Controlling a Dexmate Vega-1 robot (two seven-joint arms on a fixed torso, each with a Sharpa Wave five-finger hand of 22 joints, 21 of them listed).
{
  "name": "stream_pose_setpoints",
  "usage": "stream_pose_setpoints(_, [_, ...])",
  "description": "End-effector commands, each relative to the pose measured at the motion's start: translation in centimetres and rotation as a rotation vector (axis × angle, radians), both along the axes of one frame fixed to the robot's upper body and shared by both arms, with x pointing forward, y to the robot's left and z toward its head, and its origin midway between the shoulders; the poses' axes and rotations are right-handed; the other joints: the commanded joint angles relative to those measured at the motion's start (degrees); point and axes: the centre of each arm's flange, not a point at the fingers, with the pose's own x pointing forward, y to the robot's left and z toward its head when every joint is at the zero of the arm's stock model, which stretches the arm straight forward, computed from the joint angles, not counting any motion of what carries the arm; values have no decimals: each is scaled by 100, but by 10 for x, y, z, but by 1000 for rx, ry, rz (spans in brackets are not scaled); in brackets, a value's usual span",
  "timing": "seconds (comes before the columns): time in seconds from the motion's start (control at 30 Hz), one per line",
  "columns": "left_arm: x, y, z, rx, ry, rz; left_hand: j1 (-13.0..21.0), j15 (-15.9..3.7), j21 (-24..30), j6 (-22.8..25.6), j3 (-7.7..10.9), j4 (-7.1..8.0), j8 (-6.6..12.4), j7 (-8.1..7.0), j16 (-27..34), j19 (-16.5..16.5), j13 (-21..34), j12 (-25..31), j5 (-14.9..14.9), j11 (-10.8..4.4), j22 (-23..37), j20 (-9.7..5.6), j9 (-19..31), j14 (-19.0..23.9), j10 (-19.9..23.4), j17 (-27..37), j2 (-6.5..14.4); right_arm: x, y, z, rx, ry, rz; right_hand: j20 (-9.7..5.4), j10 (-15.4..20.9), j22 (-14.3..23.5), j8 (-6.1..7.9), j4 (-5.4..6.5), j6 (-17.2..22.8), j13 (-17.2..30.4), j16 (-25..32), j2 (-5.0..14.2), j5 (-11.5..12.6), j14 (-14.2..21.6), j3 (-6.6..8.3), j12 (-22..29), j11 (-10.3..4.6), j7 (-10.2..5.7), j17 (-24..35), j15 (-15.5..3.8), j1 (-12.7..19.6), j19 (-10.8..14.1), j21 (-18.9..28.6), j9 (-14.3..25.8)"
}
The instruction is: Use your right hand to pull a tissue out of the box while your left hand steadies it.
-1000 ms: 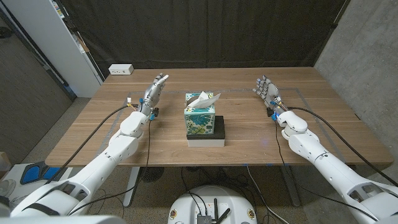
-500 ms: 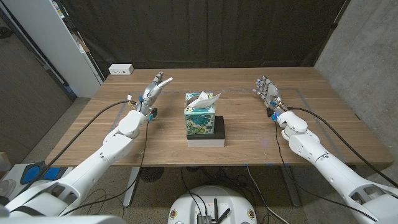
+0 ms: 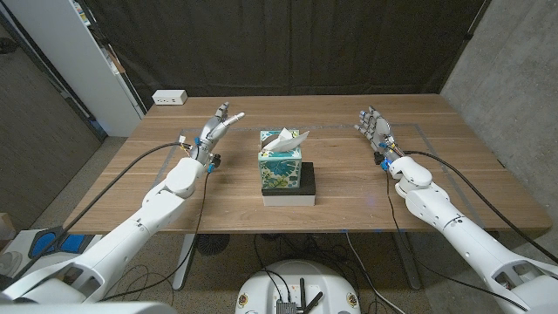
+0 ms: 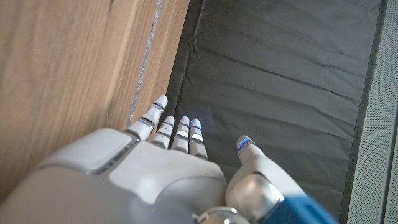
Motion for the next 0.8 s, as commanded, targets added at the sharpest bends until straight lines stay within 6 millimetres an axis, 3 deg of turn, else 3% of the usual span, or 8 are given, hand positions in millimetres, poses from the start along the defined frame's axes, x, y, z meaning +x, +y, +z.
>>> stream_pose_setpoints(0.03, [-9, 2, -10, -1, 8, 19, 70, 17, 28, -2652, -24, -1, 42, 11, 42, -197, 30, 34, 41, 15, 15, -167, 20, -1692, -2026, 7, -4, -2, 3, 0, -7, 0, 7, 21, 19, 29, 36, -10, 32, 31, 32, 61, 39, 37, 10, 40, 32, 29, 2, -149, 15, 49, -22, 14])
stream_pose_setpoints(0.8, [-22, 4, -26, -19, 18, 16, 106, -4, 48, -2591, -107, 22, 74, -18, 56, -168, 29, 59, 97, -15, 13, -182, 18, -1663, -1977, 4, 11, -1, 9, 1, -13, -1, 10, 18, 19, 30, 33, -36, 27, 31, 24, 61, 41, 39, 29, 38, 28, 25, -14, -152, 13, 64, -66, 14])
